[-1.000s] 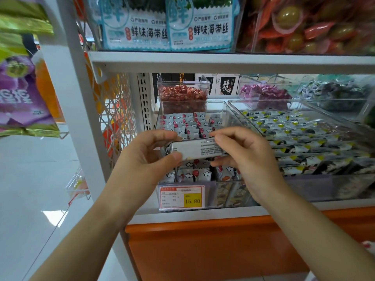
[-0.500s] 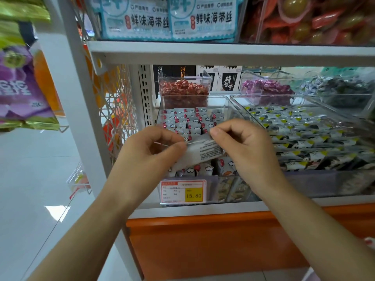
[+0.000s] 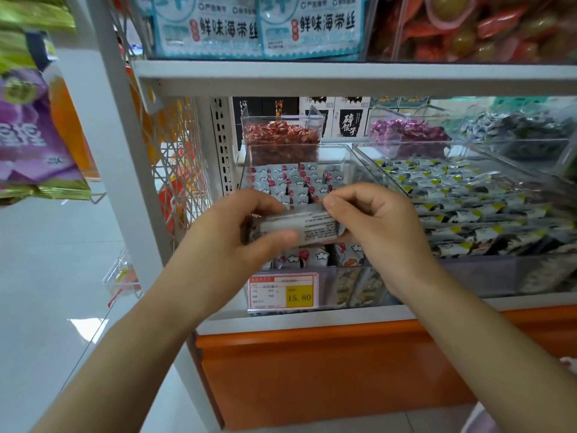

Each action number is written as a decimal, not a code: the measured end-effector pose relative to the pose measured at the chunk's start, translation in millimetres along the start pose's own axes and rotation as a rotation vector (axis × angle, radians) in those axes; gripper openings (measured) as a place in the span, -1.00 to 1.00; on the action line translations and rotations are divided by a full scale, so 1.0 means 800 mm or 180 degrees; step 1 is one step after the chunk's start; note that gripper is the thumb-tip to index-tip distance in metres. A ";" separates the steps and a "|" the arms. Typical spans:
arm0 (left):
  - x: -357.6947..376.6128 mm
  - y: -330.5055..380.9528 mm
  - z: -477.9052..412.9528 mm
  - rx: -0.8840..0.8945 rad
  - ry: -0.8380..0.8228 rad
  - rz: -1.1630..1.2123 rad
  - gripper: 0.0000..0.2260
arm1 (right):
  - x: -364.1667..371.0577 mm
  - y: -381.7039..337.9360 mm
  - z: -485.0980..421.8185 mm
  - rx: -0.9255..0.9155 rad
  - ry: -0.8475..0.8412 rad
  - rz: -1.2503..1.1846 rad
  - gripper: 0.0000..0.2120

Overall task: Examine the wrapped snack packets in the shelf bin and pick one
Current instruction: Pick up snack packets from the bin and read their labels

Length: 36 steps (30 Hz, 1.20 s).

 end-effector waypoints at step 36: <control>0.010 -0.054 -0.009 -0.0164 0.0139 -0.2198 -0.81 | 0.033 -0.002 -0.055 -0.0467 -0.0102 0.1403 -0.85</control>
Point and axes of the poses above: each hand's wrist, its own z-axis away from the middle knuckle, its own x-axis out of the palm, y = z × x, the point moved 2 cm from there along -z, towards the middle knuckle, and after that the axes turned 4 degrees about -y, right-handed, at the moved point
